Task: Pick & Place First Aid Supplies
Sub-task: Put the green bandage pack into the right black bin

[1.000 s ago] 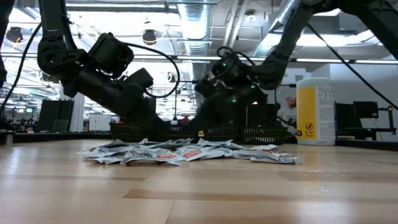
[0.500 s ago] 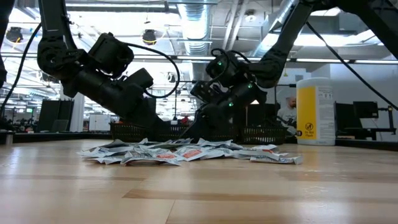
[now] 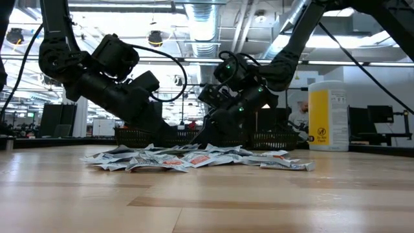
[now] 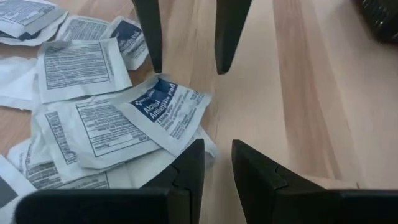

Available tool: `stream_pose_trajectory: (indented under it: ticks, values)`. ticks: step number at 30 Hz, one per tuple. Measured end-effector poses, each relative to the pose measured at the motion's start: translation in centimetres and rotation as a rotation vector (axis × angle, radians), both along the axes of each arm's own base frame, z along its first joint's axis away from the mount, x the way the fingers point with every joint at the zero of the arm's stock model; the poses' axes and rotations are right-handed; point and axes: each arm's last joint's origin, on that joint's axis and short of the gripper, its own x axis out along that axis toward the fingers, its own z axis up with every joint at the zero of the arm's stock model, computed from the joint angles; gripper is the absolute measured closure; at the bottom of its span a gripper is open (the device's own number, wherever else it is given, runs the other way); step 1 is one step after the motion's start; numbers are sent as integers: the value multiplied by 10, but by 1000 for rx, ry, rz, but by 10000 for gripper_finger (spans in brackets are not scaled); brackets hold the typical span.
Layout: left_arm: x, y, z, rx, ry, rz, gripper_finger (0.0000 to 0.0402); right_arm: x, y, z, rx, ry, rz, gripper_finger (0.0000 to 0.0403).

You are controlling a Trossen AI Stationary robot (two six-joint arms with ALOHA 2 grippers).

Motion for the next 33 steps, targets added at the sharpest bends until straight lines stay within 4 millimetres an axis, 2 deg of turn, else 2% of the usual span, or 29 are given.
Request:
stream_pose_trajectory:
  ticks: [6, 14, 19, 25, 33]
  values:
    - [0, 0, 0, 0, -1, 0, 253, 0, 0, 0, 1, 2, 0, 316]
    - [0, 0, 0, 0, -1, 0, 253, -1, 0, -1, 10, 8, -5, 226]
    - [0, 0, 0, 0, 0, 0, 253, -1, 0, -2, 15, 24, -6, 203]
    - [0, 0, 0, 0, -1, 0, 253, -2, 1, -3, 21, 39, -3, 229]
    - [0, 0, 0, 1, -5, 0, 253, -3, 1, -3, -10, 52, 26, 331]
